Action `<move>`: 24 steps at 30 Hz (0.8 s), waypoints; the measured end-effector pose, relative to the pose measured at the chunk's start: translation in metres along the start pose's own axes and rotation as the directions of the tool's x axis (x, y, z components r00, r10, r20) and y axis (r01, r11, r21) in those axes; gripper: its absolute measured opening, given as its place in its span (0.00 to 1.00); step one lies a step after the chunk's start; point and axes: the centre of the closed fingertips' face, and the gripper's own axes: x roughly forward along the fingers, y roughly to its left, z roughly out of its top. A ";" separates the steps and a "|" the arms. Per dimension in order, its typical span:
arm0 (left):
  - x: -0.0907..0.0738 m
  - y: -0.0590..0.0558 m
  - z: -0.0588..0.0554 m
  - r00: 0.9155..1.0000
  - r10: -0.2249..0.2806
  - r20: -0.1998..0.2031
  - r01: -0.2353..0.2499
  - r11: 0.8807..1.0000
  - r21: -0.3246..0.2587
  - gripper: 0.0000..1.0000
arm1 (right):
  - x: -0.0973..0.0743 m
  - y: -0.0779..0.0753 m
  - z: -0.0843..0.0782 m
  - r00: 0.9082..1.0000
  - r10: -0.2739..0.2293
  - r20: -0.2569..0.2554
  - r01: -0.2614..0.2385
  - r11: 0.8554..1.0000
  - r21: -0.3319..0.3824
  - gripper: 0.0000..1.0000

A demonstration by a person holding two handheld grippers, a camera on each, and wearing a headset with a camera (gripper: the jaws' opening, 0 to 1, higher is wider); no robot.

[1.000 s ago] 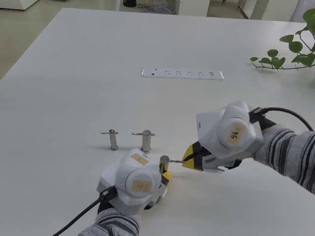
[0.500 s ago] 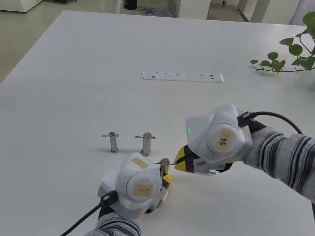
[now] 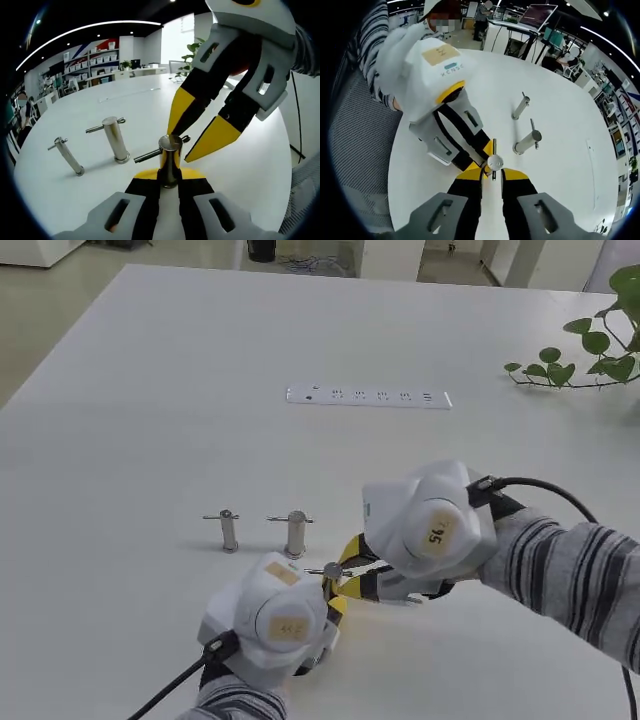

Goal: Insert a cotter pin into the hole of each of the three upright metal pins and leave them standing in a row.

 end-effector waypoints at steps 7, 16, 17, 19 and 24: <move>0.000 0.000 0.000 1.000 0.003 0.002 -0.003 1.000 0.000 0.09 | -0.009 -0.002 -0.004 1.000 -0.013 0.001 0.013 0.999 0.031 0.04; 0.001 0.000 0.000 1.000 0.003 0.001 -0.003 1.000 0.000 0.09 | -0.006 -0.001 -0.008 1.000 -0.020 -0.007 0.021 0.999 0.039 0.00; 0.001 0.000 0.000 1.000 0.003 0.001 -0.003 1.000 0.000 0.09 | -0.006 -0.001 -0.007 1.000 -0.020 -0.008 0.020 0.999 0.040 0.00; 0.001 0.001 0.000 1.000 0.003 0.001 -0.003 1.000 0.000 0.09 | -0.006 -0.002 -0.007 1.000 -0.017 -0.012 0.018 0.999 0.042 0.00; 0.001 0.001 0.000 1.000 0.006 0.001 -0.006 1.000 -0.002 0.09 | -0.005 -0.002 -0.007 1.000 -0.013 -0.014 0.014 0.998 0.057 0.00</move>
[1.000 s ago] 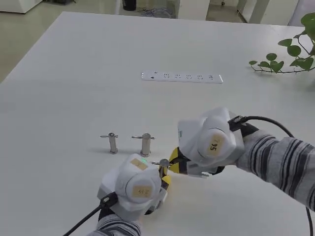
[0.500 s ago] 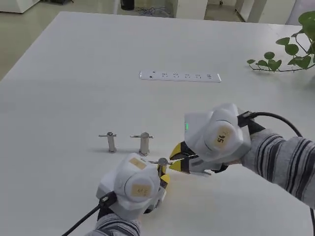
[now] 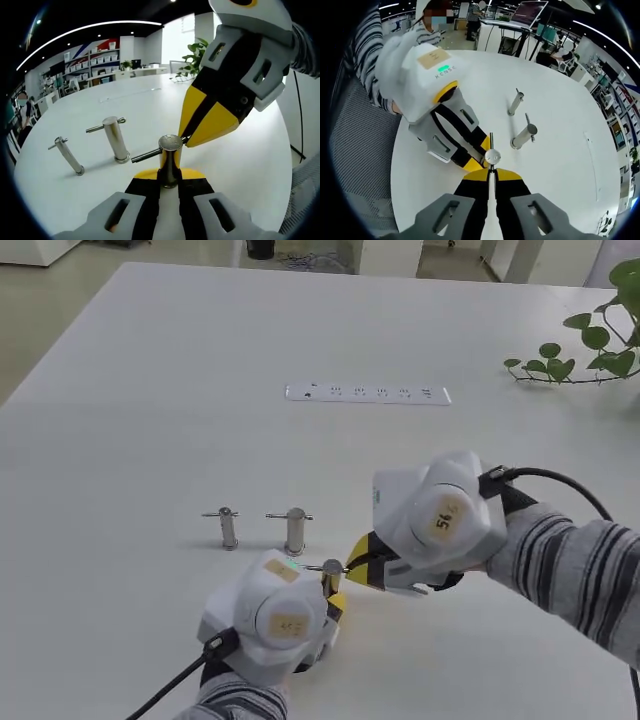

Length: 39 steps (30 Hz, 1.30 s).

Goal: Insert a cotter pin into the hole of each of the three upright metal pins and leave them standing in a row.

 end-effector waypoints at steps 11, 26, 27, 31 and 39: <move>0.001 0.000 0.000 1.000 -0.004 -0.011 0.005 1.000 0.005 0.10 | 0.001 0.001 -0.001 1.000 -0.005 0.005 0.006 1.000 -0.020 0.00; -0.008 0.001 -0.002 1.000 -0.008 -0.029 0.009 1.000 0.009 0.26 | 0.002 -0.004 0.004 0.999 -0.007 0.050 0.006 0.999 0.032 0.11; -0.010 0.001 -0.002 0.999 -0.015 -0.028 0.015 1.000 0.011 0.28 | 0.002 -0.004 0.006 0.998 -0.001 0.062 -0.002 0.999 0.050 0.12; -0.016 -0.001 0.000 0.999 -0.035 -0.018 0.035 0.999 0.003 0.37 | 0.005 -0.003 0.010 0.997 0.012 0.076 -0.017 0.997 0.072 0.13; -0.029 -0.003 0.003 0.998 -0.070 -0.009 0.070 0.998 0.002 0.49 | 0.018 0.001 0.011 0.996 0.039 0.080 -0.049 0.990 0.133 0.12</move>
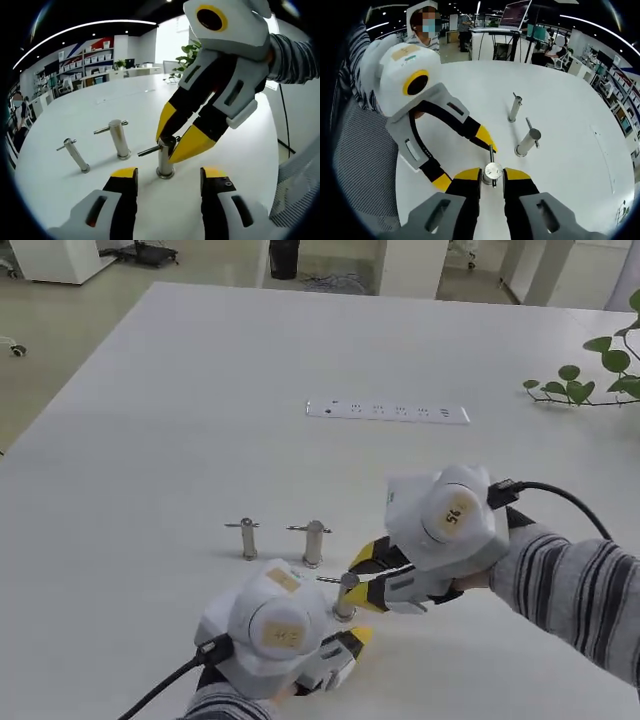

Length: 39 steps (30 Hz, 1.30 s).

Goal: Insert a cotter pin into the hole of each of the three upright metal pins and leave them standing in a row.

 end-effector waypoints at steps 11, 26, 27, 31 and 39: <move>-0.019 0.000 0.005 0.999 -0.032 0.032 0.033 0.999 -0.027 0.61 | 0.005 0.001 -0.002 1.000 0.018 0.008 -0.018 0.999 0.036 0.09; -0.054 0.009 0.017 0.997 -0.036 0.073 0.039 0.999 -0.035 0.77 | -0.003 -0.011 -0.011 0.999 0.047 0.002 -0.047 0.999 0.025 0.08; -0.057 0.012 0.019 0.996 -0.032 0.080 0.035 0.999 -0.036 0.78 | -0.004 -0.013 -0.012 0.999 0.046 0.000 -0.046 0.999 0.022 0.08; -0.064 0.025 0.022 0.996 -0.005 0.094 0.009 0.999 -0.040 0.83 | -0.007 -0.024 -0.015 0.999 0.039 -0.013 -0.039 0.999 0.013 0.08; -0.077 0.045 0.023 0.996 0.042 0.077 -0.041 0.999 -0.015 0.86 | -0.012 -0.044 -0.020 0.999 0.035 -0.041 -0.034 0.999 0.009 0.08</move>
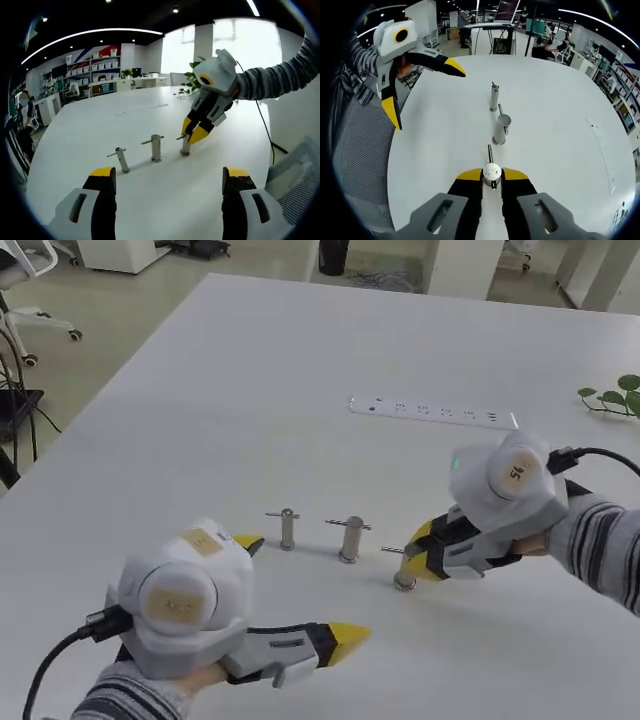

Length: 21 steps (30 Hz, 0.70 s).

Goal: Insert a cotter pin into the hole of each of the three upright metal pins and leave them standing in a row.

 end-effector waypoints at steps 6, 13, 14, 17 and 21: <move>-0.014 0.006 0.000 1.000 0.009 0.007 -0.009 1.000 0.002 0.87 | 0.000 -0.008 -0.003 1.000 0.007 -0.023 -0.007 1.000 -0.009 0.08; -0.021 0.014 -0.010 0.999 0.027 -0.024 -0.027 1.000 0.017 0.91 | -0.002 -0.014 -0.006 0.999 0.012 -0.036 -0.012 1.000 -0.008 0.08; -0.022 0.016 -0.011 0.999 0.031 -0.027 -0.030 0.999 0.011 0.92 | -0.001 -0.019 -0.008 0.999 0.013 -0.037 -0.014 1.000 -0.008 0.08; -0.024 0.018 -0.012 0.999 0.040 -0.031 -0.040 0.999 0.009 0.92 | -0.001 -0.021 -0.008 0.999 0.017 -0.038 -0.018 1.000 -0.016 0.08; -0.025 0.022 -0.012 0.998 0.049 -0.033 -0.049 0.999 -0.012 0.93 | -0.002 -0.022 -0.009 0.999 0.032 -0.034 -0.032 0.999 -0.005 0.08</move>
